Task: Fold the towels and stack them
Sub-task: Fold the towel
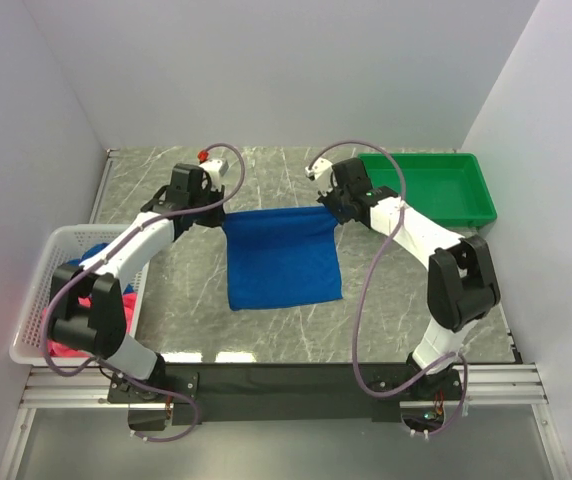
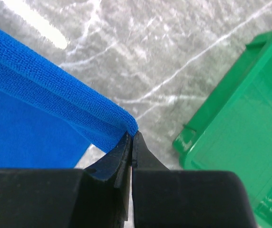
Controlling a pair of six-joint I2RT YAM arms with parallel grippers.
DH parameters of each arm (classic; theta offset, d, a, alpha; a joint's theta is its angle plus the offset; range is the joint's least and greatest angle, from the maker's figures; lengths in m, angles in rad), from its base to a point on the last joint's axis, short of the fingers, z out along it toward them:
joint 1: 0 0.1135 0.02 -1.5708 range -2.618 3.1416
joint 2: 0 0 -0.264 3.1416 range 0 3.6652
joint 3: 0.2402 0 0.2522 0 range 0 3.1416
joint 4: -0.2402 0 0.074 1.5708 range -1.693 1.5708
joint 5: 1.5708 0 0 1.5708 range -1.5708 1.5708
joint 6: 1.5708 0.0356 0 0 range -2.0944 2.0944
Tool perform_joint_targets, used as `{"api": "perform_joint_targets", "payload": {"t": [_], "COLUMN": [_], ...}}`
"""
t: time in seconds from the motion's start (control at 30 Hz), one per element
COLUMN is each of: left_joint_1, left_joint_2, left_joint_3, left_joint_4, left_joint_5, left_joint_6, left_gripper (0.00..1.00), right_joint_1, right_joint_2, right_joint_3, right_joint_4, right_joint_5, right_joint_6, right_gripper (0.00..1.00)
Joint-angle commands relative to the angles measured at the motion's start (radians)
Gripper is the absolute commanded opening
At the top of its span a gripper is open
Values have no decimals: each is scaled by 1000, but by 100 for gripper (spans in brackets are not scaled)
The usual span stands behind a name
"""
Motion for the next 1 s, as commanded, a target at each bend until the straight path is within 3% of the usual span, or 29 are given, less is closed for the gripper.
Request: {"api": "perform_joint_targets", "payload": {"t": [0.0,0.3,0.67,0.97], "left_joint_1": [-15,-51,-68,-112], "left_joint_2": [-77,-153,-298,-321], "left_joint_3": [-32,-152,-274,-403], "left_joint_4": [15,-28,-73,-44], "left_joint_5": [-53,-131,-117,-103], "left_joint_6": [-32,-118,-276,-434], "left_gripper": [1,1,1,1], "right_joint_1": [3,55,135,157], "right_joint_2": [-96,-208,-275,-306], "right_joint_3": [-38,-171,-300,-367], "right_joint_4": [37,26,-16,-48], "right_joint_5": [87,108,165,200], "right_joint_6": [9,66,175,254], "right_gripper": [0,0,0,0]}}
